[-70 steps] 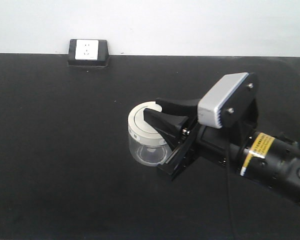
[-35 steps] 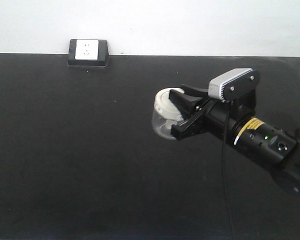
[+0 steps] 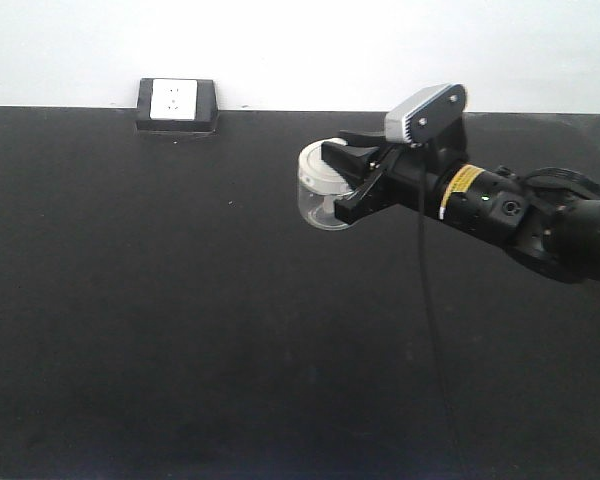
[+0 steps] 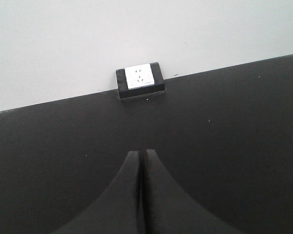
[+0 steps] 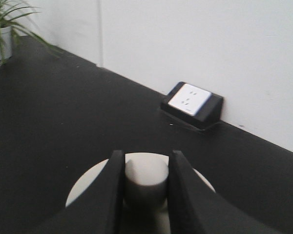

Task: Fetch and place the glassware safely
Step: 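Extend the right gripper forward and lower the jar onto the bench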

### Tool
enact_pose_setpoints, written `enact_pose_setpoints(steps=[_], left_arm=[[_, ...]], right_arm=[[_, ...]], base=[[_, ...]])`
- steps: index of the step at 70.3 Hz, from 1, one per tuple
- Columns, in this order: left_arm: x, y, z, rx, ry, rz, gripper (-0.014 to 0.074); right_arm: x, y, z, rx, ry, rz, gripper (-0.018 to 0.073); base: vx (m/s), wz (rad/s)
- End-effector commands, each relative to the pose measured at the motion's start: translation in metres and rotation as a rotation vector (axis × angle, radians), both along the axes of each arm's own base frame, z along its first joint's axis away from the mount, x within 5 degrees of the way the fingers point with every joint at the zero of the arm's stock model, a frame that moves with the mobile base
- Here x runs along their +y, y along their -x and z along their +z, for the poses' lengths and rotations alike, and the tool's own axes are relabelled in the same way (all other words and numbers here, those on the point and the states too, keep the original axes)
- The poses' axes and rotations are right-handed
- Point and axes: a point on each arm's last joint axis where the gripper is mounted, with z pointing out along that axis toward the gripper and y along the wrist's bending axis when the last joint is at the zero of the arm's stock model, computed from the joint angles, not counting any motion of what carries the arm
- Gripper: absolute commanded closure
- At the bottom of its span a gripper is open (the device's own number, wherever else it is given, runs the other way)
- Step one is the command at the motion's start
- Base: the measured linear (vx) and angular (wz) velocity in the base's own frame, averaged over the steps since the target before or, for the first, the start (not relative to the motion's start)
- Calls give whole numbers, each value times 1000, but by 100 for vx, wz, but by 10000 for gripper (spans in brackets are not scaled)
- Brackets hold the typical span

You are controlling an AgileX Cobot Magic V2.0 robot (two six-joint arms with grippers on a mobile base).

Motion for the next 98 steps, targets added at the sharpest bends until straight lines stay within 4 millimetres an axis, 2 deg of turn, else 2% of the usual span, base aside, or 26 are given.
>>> enact_pose_setpoints(steps=[1, 23, 47, 64, 83, 91, 98], left_arm=[[-2, -1, 15, -94, 24, -17, 603], [-2, -1, 15, -94, 24, -17, 603], [-2, -1, 15, -94, 24, -17, 603], [-2, -1, 15, -94, 24, -17, 603], [-2, -1, 15, -94, 24, -17, 603], [-2, -1, 15, -94, 24, -17, 603], [-2, -1, 15, -94, 24, -17, 603]], right_arm=[[5, -4, 24, -114, -101, 67, 560], [13, -21, -33, -86, -65, 120, 560], [13, -32, -76, -55, -109, 84, 560], [13, -34, -92, -32, -95, 80, 560], [12, -35, -94, -26, -102, 63, 549], [12, -35, -94, -26, -102, 63, 501], [12, -35, -94, -26, -102, 64, 409]], base=[[0, 0], [0, 0], [0, 0], [0, 0], [0, 0], [0, 0], [0, 0]])
